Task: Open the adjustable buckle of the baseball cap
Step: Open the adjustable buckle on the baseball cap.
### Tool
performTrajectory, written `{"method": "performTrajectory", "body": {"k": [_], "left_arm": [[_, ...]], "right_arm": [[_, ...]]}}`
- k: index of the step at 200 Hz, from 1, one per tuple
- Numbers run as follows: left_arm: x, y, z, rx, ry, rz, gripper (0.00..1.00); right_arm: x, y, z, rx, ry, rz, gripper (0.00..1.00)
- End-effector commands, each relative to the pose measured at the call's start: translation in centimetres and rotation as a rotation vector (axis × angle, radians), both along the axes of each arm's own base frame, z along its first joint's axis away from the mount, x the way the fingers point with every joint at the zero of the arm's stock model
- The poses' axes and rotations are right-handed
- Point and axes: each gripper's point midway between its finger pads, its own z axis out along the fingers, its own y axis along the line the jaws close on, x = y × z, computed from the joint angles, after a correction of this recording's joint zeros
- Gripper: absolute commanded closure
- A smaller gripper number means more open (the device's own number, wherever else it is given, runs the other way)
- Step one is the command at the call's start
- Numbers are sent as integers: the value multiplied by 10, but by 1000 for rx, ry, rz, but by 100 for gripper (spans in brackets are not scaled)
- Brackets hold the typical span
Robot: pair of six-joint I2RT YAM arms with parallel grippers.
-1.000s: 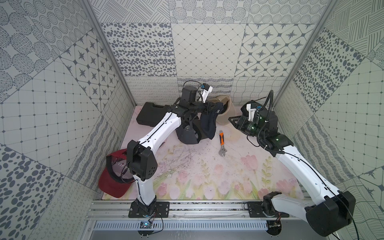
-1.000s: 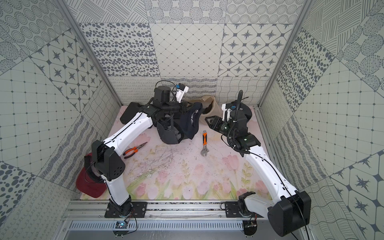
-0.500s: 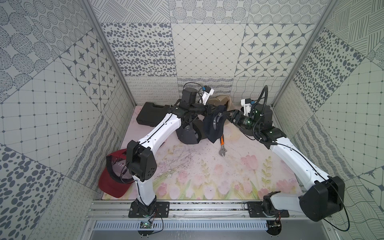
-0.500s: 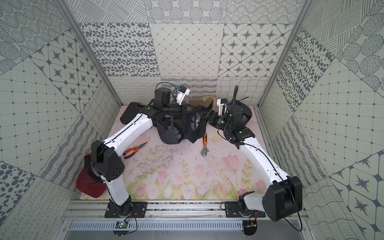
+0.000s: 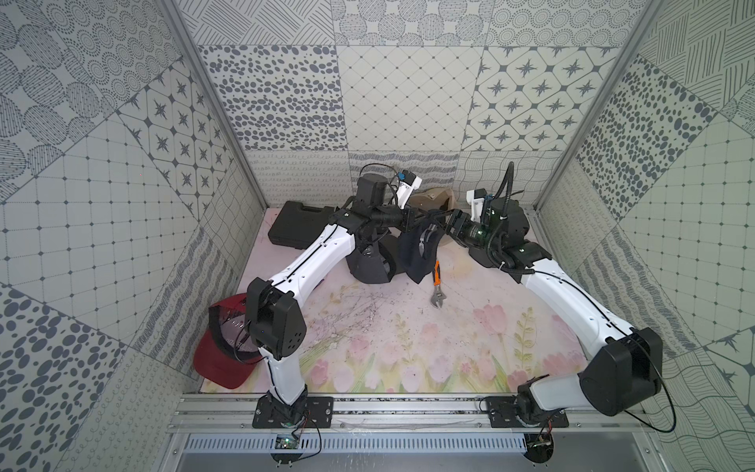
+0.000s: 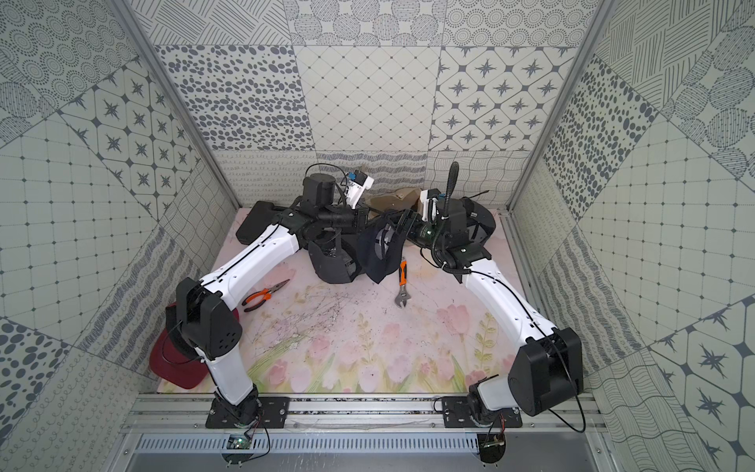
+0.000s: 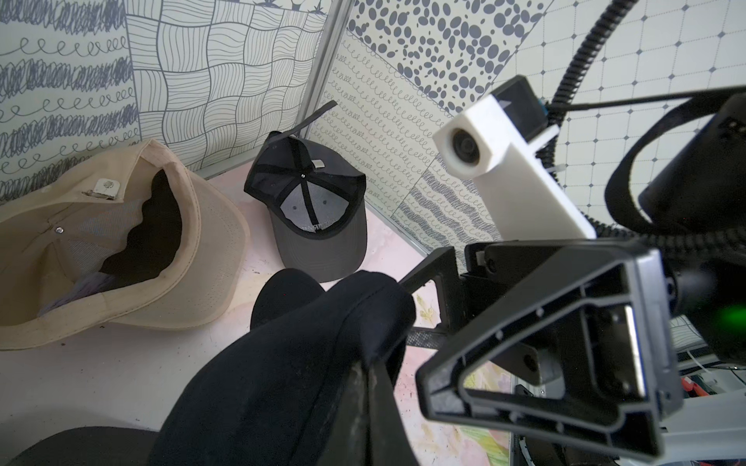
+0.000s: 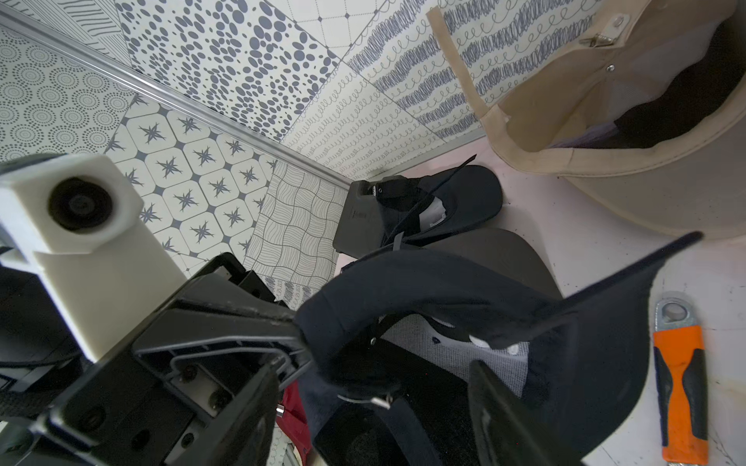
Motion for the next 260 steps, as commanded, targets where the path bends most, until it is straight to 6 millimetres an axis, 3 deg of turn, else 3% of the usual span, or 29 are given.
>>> {"method": "performTrajectory", "body": {"k": [1, 120, 172, 221, 260], "left_arm": [[-9, -5, 25, -53, -98, -66, 100], [-11, -4, 28, -56, -101, -66, 100], [-15, -4, 34, -70, -105, -78, 100], [-14, -3, 33, -59, -106, -67, 100], [-12, -4, 28, -59, -93, -69, 100]], "right_arm": [[6, 2, 15, -7, -50, -32, 25], [20, -14, 2, -38, -16, -155, 35], [24, -10, -5, -55, 11, -153, 38], [23, -18, -12, -90, 16, -195, 48], [20, -12, 0, -60, -16, -157, 58]]}}
